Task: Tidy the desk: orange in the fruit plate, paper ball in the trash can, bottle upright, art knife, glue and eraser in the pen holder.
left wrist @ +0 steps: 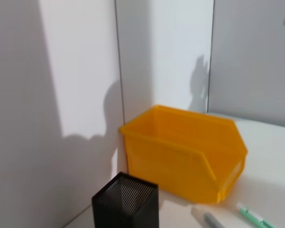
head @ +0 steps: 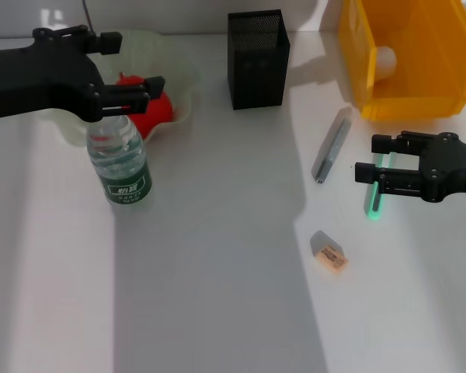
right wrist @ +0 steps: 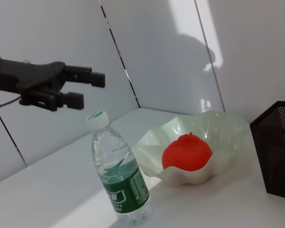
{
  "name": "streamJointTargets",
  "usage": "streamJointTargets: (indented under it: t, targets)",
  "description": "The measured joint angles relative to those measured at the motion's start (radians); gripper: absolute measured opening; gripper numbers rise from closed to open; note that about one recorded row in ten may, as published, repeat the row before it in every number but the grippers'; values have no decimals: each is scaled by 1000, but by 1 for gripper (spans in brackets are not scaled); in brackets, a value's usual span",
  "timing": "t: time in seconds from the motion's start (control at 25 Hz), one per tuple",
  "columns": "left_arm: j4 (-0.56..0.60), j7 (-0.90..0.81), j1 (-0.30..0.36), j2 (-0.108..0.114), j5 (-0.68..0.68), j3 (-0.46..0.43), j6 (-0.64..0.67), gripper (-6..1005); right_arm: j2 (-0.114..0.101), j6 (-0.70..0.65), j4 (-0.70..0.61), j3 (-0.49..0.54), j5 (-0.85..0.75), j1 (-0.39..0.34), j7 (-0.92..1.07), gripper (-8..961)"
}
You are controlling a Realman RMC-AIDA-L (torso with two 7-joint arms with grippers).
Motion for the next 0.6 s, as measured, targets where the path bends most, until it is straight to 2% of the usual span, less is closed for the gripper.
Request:
streamJointTargets:
  t: [0.08,0.32,0.48,0.52,0.56,0.6]
  targets:
    - [-35,83,1,1,-110,-17,34,810,0,-1,0,2,1,1,0,724]
    - [-98,207,1,0,-238,-13,96,805,-7,-16,-50,46,2,1,50,725]
    - [-223,366,-1,-3,-328,23,143,804,-43,-52,-178,57,-19,-4,208,725]
    - [-276,415,-3,-3,-358,39,154,803,-43,-52,-178,57,-19,-4,208,725]
    - [-276,415,-3,-3,-358,39,154,803,-48,-61,-208,63,-37,-2,248,725]
    - [-337,475,-9,-2,-387,52,166,803,-52,-71,-239,69,-59,2,289,725]
